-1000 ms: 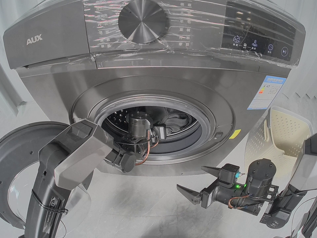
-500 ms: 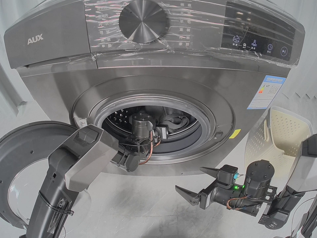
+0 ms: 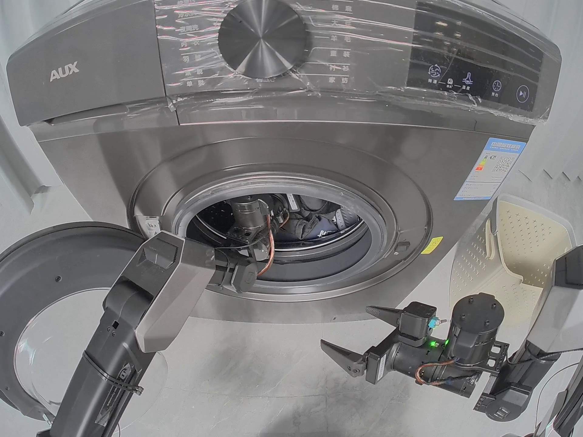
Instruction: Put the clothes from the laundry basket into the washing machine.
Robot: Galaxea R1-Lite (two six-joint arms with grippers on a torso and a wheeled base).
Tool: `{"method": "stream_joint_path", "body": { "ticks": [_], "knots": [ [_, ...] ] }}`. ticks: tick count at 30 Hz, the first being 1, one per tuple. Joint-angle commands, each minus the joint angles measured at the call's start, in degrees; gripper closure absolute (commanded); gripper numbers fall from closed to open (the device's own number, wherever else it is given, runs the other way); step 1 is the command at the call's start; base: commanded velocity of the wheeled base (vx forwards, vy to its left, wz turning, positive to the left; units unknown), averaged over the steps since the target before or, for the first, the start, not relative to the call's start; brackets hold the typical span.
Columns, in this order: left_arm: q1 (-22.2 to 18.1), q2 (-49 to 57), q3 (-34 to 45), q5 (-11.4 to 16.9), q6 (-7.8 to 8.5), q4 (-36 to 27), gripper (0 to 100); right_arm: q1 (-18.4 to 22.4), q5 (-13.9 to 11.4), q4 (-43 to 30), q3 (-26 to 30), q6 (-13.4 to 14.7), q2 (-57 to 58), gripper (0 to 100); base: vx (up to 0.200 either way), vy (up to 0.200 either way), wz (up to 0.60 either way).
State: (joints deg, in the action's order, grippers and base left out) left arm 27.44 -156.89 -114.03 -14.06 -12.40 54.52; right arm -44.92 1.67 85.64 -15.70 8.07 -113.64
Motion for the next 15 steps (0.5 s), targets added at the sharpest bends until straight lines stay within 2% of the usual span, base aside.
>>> {"method": "stream_joint_path", "body": {
  "ticks": [1,6,8,9,11,15],
  "knots": [
    [0.16,0.10,-0.56,0.08,-0.61,-0.20,100,-0.08,0.00,-0.03,-0.03,0.02,-0.09,0,0.000,0.000,0.00],
    [0.60,-0.43,-0.56,0.26,-0.70,-0.38,100,0.01,0.00,-0.03,0.06,0.02,-0.09,0,0.000,0.000,0.00],
    [0.77,-0.26,-0.56,0.26,-1.75,-1.34,100,0.01,0.00,0.05,0.06,0.02,-0.09,0,0.000,0.000,0.00],
    [0.86,-0.08,-0.56,0.17,-2.54,-1.61,0,0.01,0.00,-0.03,0.06,0.02,-0.09,0,0.000,0.000,0.00],
    [1.65,0.80,-0.49,0.08,-4.74,-2.66,0,0.01,0.00,0.05,-0.03,0.02,-0.09,0,0.000,0.000,0.00],
    [1.74,3.61,3.73,0.43,-5.27,-3.36,0,0.01,0.00,0.05,0.06,0.02,0.00,0,0.000,0.000,0.00]
  ]
}}
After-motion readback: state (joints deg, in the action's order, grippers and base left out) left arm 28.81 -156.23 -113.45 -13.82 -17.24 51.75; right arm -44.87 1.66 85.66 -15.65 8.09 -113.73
